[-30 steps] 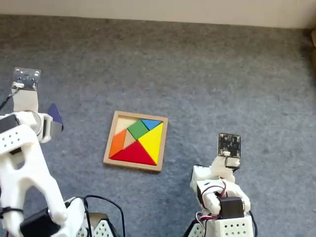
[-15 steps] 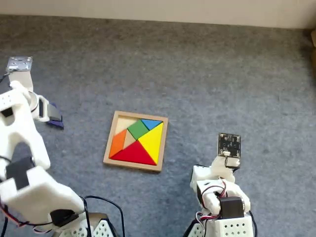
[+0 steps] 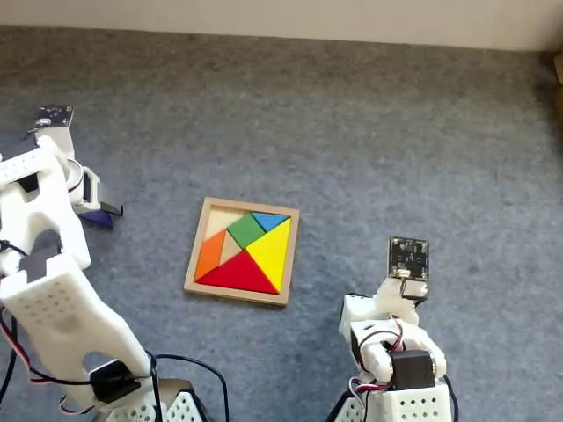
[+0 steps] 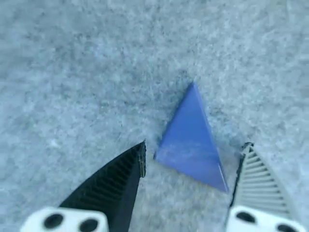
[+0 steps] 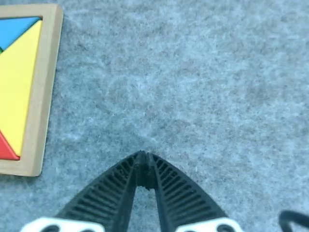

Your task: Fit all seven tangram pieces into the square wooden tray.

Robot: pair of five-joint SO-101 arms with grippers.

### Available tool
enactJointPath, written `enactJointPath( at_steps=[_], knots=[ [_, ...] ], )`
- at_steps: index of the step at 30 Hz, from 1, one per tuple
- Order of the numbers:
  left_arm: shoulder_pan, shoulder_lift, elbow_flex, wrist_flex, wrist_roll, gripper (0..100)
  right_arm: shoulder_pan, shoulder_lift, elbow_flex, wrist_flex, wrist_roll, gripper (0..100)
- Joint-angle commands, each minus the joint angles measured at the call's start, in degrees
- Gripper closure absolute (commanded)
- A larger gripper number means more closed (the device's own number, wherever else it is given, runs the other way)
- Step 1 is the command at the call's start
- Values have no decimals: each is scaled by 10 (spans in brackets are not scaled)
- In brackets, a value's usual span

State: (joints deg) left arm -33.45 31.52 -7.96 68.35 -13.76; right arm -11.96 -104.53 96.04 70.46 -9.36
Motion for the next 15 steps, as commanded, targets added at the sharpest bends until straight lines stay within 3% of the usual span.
enactJointPath(
  at_steps=[1,9,15],
  knots=[
    [16,7,-36,4,4,700,1,-8,73,3,5,995],
    [16,73,-75,4,3,703,1,-8,73,3,5,995],
    [30,98,-97,16,-1,806,1,-8,73,3,5,995]
  ],
)
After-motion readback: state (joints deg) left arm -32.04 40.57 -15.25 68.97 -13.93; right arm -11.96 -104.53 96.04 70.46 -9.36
